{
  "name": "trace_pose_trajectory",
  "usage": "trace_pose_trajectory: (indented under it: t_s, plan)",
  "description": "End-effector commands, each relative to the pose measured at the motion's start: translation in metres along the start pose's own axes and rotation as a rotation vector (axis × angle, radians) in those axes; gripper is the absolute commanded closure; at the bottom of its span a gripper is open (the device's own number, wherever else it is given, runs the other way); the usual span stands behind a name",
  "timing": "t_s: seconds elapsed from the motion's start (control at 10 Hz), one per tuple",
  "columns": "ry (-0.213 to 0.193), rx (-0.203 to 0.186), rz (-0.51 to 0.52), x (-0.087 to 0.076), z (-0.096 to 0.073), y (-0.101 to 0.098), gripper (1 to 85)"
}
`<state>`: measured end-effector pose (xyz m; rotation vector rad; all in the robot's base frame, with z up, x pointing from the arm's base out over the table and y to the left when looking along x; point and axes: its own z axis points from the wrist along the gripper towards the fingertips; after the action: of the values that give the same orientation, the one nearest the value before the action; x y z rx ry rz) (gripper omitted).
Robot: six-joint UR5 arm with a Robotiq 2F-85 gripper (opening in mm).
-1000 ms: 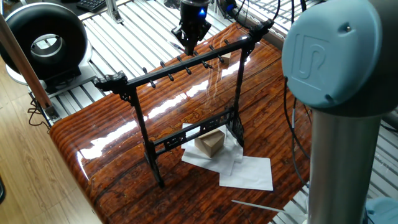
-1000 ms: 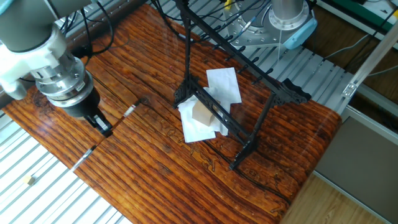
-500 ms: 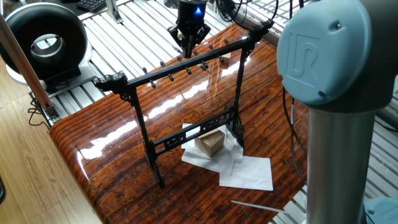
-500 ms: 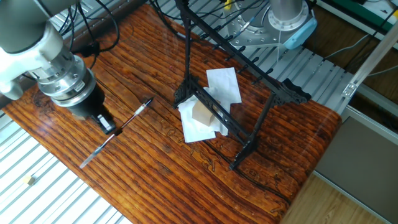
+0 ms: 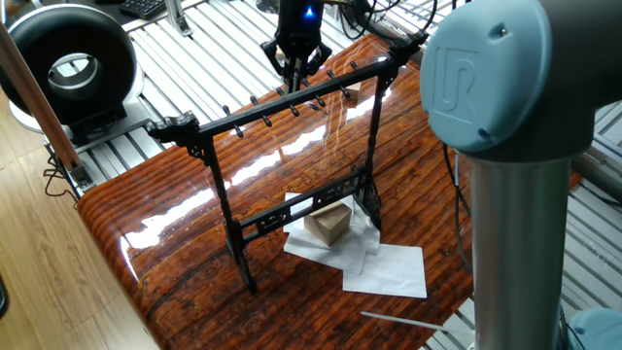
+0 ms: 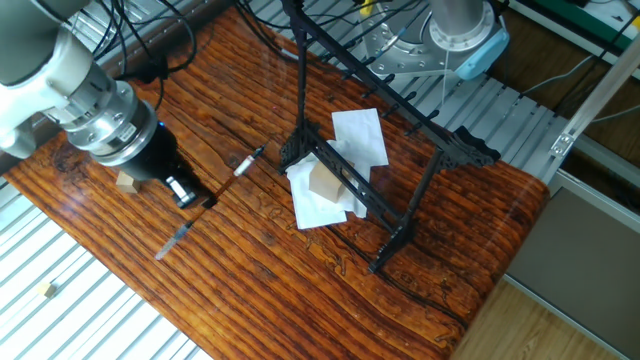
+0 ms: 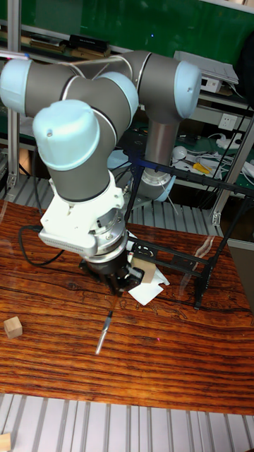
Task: Place the brush on the pen rack
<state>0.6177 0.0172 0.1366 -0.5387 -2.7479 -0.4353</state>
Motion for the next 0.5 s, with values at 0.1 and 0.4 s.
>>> trace_pose_trajectory:
  t_s: [0.1, 0.4]
  plan:
    - [0.086, -0.067, 0.033, 0.028, -0.008, 0.018, 84.7]
    - [0.114, -0.106, 0.045, 0.044, -0.016, 0.03, 84.7]
